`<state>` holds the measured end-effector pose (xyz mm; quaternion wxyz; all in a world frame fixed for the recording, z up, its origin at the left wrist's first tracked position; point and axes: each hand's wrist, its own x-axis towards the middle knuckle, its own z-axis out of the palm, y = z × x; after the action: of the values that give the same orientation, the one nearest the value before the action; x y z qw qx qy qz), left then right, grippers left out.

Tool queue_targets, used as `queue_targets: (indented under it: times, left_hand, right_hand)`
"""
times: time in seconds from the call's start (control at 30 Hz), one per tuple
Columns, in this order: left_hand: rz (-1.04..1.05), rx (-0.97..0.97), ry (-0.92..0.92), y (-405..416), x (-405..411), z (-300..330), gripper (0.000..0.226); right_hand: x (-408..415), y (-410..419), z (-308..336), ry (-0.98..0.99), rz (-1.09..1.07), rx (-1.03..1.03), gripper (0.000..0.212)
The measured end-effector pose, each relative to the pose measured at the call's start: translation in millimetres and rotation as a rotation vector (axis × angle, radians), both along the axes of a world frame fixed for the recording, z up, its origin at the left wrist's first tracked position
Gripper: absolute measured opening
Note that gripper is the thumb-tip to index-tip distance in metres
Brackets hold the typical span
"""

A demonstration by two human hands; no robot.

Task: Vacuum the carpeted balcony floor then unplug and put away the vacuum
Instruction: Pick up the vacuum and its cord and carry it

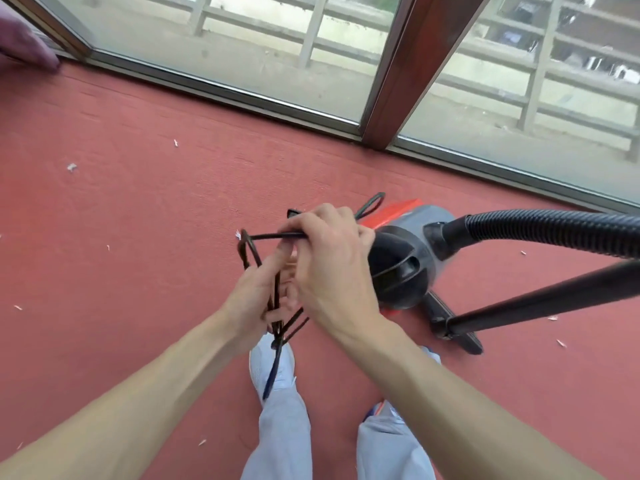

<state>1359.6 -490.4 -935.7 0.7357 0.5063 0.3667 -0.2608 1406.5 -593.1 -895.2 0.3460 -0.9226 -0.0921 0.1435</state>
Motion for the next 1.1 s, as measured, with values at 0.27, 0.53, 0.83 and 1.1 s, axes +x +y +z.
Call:
queue_targets:
  times: [0.27,0.53,0.83,1.1]
  left_hand:
    - [0.116,-0.382,0.053,21.6,-8.1,22.7,0.049]
    - [-0.054,-0.262,0.303,-24.0,5.9,-4.6,0.028]
    - [-0.161,0.303,0.095,-87.1,27.2,-13.4,0.023]
    - [-0.575,0.746,-0.15,-109.0,29.5,-30.1,0.041]
  right_hand:
    - [-26.6,-2.9,-6.4,0.416,-0.146,0.276,0.049]
    - [-49.1,-38.6,-5.0,0.512,-0.413,0.4,0.041]
    - [-25.0,-125.1,-22.4,0.423,-1.191,0.309,0.03]
    - [-34.6,-206.3,-15.7,0.355,-1.522,0.182,0.033]
